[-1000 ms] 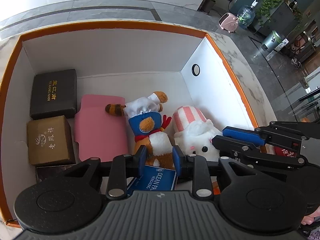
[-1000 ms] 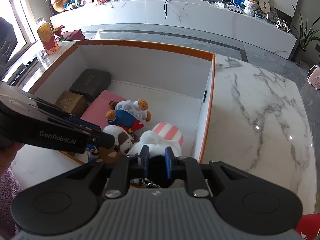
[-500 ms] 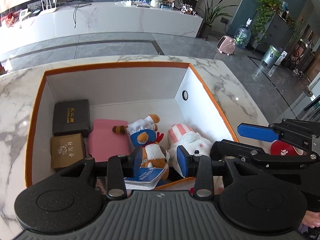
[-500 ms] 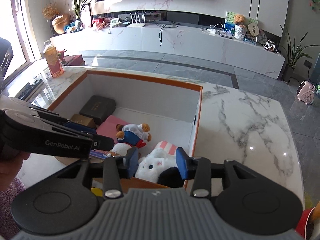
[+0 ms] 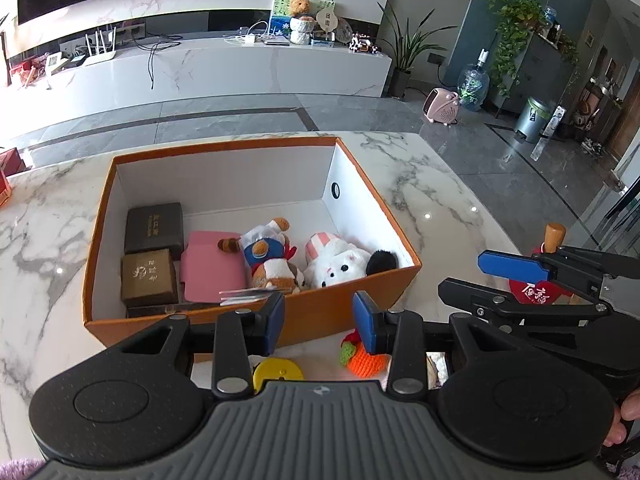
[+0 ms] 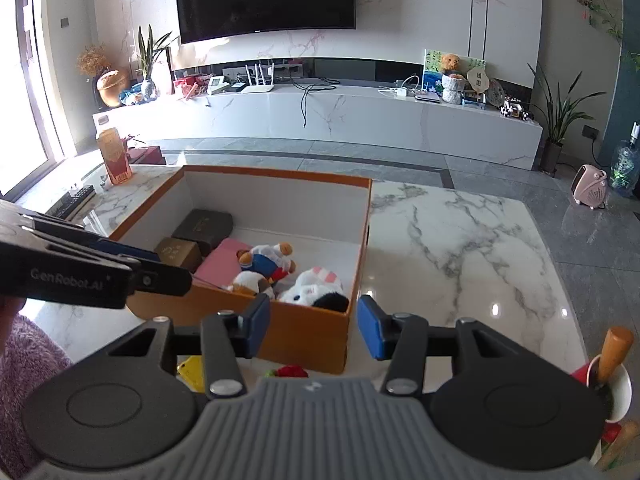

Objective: Organize objects
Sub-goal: 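Move both grippers back to the crocheted toys beside the box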

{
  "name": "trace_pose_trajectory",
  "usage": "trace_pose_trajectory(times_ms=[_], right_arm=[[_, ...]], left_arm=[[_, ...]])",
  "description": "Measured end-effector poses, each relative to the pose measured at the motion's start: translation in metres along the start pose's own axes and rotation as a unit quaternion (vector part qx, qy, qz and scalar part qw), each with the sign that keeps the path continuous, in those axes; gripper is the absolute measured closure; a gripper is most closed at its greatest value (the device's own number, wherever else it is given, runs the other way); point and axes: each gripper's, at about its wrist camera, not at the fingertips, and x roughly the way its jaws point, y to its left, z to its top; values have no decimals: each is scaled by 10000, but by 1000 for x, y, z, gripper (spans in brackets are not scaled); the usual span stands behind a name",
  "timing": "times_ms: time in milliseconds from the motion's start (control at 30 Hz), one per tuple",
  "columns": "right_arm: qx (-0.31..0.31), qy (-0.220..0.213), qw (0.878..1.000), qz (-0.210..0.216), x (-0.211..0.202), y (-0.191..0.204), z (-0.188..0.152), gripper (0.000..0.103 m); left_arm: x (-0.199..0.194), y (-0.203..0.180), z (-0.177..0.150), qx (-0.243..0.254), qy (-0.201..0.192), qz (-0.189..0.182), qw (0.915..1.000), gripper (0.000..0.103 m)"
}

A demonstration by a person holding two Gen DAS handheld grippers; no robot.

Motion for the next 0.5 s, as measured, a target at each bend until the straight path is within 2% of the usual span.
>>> trace_pose_trajectory(times_ms=[267,500], right_arm=[[356,359,9986,-153,3,-14,-42,51],[341,674,9966,-335,14,-16,-71,51]], left_arm=[[5,-8,-30,-9,207,164,9997,55],[15,-12,-48,52,442,249,9987,54]])
